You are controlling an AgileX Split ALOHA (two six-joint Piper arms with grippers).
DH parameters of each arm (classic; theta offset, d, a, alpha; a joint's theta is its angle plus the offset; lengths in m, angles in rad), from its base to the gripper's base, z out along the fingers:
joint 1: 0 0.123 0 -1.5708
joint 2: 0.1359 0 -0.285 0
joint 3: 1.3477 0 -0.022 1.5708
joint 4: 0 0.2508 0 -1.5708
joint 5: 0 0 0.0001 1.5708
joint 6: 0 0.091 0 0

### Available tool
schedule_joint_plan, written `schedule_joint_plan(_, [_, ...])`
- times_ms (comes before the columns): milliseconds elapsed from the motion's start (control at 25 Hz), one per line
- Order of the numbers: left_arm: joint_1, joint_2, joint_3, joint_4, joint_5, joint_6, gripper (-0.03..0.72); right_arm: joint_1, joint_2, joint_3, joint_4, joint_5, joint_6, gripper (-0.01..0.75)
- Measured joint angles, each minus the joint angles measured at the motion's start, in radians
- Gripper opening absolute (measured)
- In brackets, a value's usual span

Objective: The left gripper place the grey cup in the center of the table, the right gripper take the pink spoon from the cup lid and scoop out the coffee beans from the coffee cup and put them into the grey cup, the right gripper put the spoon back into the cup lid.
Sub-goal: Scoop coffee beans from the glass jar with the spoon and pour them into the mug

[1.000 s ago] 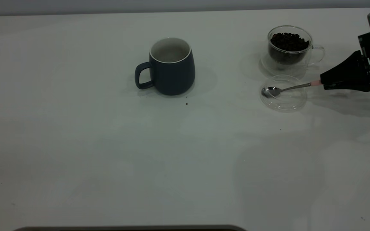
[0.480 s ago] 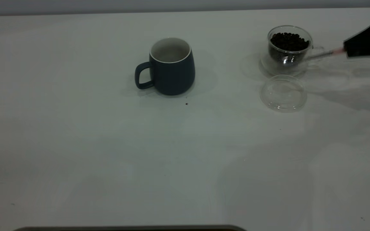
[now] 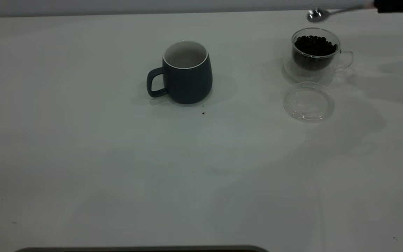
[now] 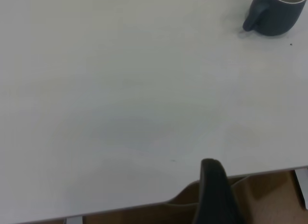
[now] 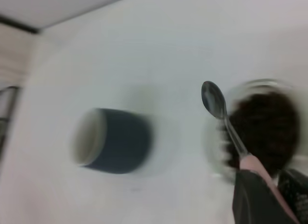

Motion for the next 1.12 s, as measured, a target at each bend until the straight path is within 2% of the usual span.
schedule_joint_plan(520, [0.000, 0.000, 0.000, 0.000, 0.000, 0.002, 0.516, 0.000, 0.054, 0.000, -0.025, -0.081, 0.000, 0.099])
schedule_joint_plan(1120, [0.000, 0.000, 0.000, 0.000, 0.000, 0.002, 0.516, 0.040, 0.095, 0.000, -0.012, -0.073, 0.013, 0.099])
